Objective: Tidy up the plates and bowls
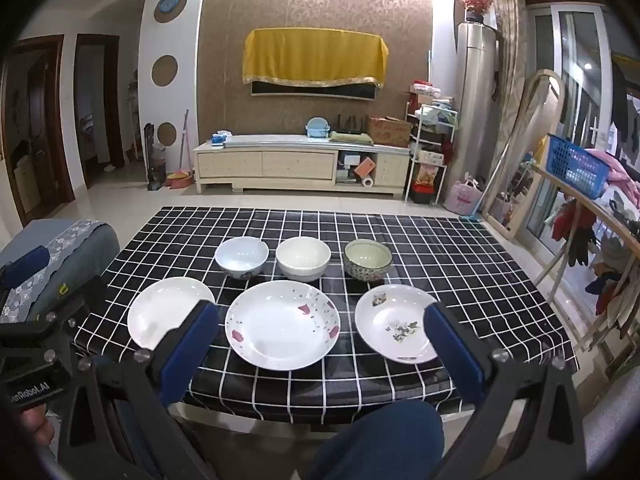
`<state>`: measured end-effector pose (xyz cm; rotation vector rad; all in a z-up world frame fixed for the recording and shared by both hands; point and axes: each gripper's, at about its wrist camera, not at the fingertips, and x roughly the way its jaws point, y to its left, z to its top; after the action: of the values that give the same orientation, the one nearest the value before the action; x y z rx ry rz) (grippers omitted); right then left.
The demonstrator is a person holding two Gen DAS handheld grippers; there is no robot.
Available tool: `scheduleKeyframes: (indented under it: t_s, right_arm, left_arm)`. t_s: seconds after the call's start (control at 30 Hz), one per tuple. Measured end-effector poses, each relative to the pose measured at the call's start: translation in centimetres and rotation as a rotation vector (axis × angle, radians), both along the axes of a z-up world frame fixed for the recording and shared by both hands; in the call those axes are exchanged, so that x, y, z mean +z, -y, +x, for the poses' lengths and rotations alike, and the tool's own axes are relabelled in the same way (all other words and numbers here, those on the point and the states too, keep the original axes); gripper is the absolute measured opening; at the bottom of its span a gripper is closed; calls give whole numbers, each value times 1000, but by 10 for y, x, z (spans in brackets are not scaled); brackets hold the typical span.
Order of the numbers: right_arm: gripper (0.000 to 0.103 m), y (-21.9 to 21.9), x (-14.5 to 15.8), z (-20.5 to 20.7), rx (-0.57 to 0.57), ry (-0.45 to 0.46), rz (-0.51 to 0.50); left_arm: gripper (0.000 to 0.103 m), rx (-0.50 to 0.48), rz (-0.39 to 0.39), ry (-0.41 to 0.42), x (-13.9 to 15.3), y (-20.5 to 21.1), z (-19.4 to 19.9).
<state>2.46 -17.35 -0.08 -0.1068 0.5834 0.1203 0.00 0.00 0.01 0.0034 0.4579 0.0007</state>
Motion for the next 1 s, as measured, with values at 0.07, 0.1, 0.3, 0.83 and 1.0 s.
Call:
scheduleKeyframes:
  t_s: [0.07, 0.1, 0.3, 0.83, 1.0]
  right_arm:
    - [103, 0, 0, 0, 2, 3, 1]
    - [103, 0, 0, 0, 1, 2, 1]
    - [103, 0, -1, 0, 0, 0, 4]
    - [103, 0, -2, -2, 5, -1, 12]
    - [103, 5, 1, -5, 10, 5, 47]
  left_arm:
    - [102, -1, -3, 0, 0, 0, 0]
    - [102, 0, -3, 0, 0, 0, 0]
    - [102, 0, -5, -2, -1, 2, 1]
    - [102, -5, -14, -1, -3, 4, 1]
    - [102, -8, -20, -2, -1, 2, 0]
